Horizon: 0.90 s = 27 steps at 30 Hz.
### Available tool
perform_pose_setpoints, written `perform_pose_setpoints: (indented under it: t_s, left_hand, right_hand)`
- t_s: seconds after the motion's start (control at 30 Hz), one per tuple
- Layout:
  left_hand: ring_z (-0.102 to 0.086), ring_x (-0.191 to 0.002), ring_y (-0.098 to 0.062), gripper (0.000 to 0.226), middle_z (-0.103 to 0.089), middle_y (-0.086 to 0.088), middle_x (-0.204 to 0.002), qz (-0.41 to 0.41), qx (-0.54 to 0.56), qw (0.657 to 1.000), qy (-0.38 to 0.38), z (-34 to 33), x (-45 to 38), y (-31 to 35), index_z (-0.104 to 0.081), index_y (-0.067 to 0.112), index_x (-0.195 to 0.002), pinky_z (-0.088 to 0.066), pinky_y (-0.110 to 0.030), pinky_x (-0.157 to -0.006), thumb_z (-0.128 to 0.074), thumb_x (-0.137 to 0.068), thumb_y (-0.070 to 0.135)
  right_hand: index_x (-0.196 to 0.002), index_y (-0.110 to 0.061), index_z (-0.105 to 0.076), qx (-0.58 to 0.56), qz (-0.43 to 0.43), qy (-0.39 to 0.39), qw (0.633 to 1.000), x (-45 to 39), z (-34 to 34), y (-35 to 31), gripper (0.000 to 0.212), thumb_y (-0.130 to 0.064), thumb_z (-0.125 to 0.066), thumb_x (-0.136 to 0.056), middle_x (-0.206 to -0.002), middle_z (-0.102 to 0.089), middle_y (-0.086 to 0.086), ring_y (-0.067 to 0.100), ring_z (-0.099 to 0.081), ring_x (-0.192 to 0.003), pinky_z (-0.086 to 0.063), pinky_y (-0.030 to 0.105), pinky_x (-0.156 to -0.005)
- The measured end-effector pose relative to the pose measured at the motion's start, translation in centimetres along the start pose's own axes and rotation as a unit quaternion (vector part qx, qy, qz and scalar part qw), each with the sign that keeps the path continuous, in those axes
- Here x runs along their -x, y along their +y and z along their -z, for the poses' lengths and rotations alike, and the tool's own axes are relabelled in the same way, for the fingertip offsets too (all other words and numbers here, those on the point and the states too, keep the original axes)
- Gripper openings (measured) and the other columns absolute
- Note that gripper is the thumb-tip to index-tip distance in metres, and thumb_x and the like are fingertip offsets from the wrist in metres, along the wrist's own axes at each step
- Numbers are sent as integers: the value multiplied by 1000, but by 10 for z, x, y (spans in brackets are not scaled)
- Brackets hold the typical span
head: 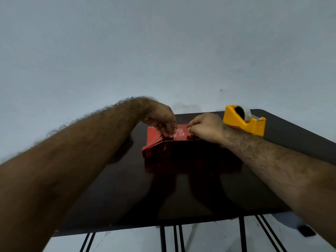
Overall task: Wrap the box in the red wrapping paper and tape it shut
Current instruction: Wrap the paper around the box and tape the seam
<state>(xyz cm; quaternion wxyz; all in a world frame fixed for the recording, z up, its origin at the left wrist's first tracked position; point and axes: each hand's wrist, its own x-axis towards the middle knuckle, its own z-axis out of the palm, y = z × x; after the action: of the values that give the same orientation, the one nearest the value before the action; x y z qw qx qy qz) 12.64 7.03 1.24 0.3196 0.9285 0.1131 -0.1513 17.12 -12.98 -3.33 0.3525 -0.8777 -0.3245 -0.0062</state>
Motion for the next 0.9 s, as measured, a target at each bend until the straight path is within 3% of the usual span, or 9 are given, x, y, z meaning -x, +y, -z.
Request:
perform_pose_setpoints:
  t_s: [0.13, 0.33, 0.53, 0.6, 0.7, 0.8, 0.9]
  left_hand:
    - [-73, -72, -17, 13, -77, -12, -87, 28, -49, 998, -24, 1, -4, 12, -72, 4, -96, -57, -25, -61, -67, -93, -7]
    - [-72, -79, -21, 15, -77, -12, -88, 66, -90, 992, -57, 5, -9, 22, -70, 6, -97, -58, -34, -80, -63, -96, -7]
    - [-68, -76, -20, 12, -74, -11, -84, 87, -103, 989, -68, 2, -13, 24, -71, 6, -98, -57, -34, -81, -64, -97, -4]
    - [-66, -72, -18, 9, -72, -9, -82, 90, -117, 987, -66, -1, -15, 25, -72, 7, -99, -56, -33, -79, -68, -96, -1]
    - [-64, -67, -16, 9, -71, -6, -76, 91, -135, 985, -56, -5, -15, 28, -74, 6, -101, -55, -30, -74, -74, -93, 4]
    - [-59, -61, -15, 8, -68, -4, -72, 94, -160, 982, -37, -7, -13, 31, -75, 9, -90, -51, -29, -66, -81, -87, 11]
    - [-48, -52, -14, 26, -59, 2, -62, 109, -195, 975, -4, 0, -6, 26, -71, 15, -78, -39, -26, -56, -90, -81, 33]
  right_hand:
    - [-112, -26, -81, 34, 0, -7, 999, -1, 2, -2, 28, -19, -68, -89, -120, -74, -6, 12, -66, -112, -52, 24, -96]
    - [-111, -27, -82, 53, 7, -16, 998, -4, 3, -2, 29, -19, -65, -89, -121, -75, -7, 12, -66, -112, -50, 21, -93]
    - [-106, -25, -82, 59, -10, -14, 998, -9, 2, -4, 23, -38, -71, -90, -111, -76, -6, 10, -66, -99, -56, 27, -87]
    - [-99, -26, -82, 62, -31, -15, 997, -11, 0, -7, 32, -52, -75, -83, -100, -75, -8, 12, -68, -96, -59, 33, -87]
    - [-82, -30, -79, 88, -57, -12, 994, -11, -6, -16, 54, -72, -76, -49, -90, -74, -10, 16, -69, -94, -59, 43, -92]
    - [-83, -29, -79, 94, -68, -5, 993, -12, -9, -17, 48, -60, -89, -48, -87, -73, -8, 19, -70, -93, -58, 46, -93]
    - [-81, -27, -81, 66, -80, 11, 995, -13, -8, -10, 45, -54, -97, -49, -83, -73, -9, 18, -70, -91, -60, 42, -91]
